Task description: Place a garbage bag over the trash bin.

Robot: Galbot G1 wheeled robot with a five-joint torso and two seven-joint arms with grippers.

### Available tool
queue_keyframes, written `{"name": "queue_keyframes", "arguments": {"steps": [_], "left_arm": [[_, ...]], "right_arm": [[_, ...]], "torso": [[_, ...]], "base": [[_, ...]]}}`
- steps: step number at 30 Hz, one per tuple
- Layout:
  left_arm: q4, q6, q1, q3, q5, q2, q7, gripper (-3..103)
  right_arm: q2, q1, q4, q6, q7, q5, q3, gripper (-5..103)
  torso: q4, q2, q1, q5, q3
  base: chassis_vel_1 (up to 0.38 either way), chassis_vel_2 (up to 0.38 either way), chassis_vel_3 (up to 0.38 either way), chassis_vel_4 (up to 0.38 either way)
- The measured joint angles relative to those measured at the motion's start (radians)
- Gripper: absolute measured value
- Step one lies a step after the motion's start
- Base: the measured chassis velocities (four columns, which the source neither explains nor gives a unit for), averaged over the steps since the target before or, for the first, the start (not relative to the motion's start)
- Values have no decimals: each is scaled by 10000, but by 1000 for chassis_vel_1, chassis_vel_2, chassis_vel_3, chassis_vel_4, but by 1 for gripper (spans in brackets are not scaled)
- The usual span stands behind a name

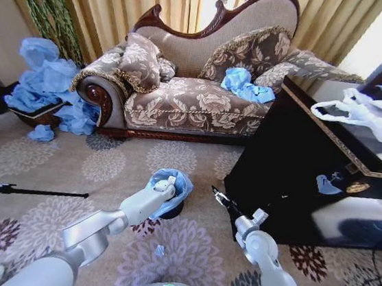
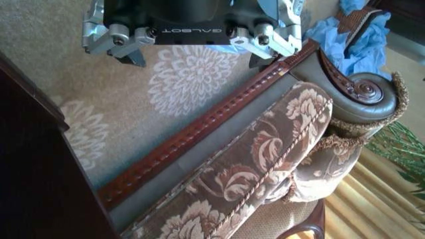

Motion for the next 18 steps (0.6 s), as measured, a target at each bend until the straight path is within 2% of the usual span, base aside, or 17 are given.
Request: {"name": "queue_keyframes", "arguments": {"steps": [3, 11, 18], "left_arm": [[-14, 0, -23, -23, 68, 30, -40, 0], [-709, 0, -92, -782, 562, -93, -55, 0], [-482, 0, -48, -1110, 653, -742, 146, 0]], "right_arm": [[5, 2, -4, 0, 1, 4, 0, 100], [63, -20, -39, 0, -2, 8, 8, 100], [100, -114, -34, 0, -8, -17, -94, 100]], "torso": [[2, 0, 0, -1, 0], [-1, 0, 1, 1, 0], [-2, 0, 1, 2, 0]], "base": [[0, 0, 0, 0], [0, 0, 0, 0], [0, 0, 0, 0]]}}
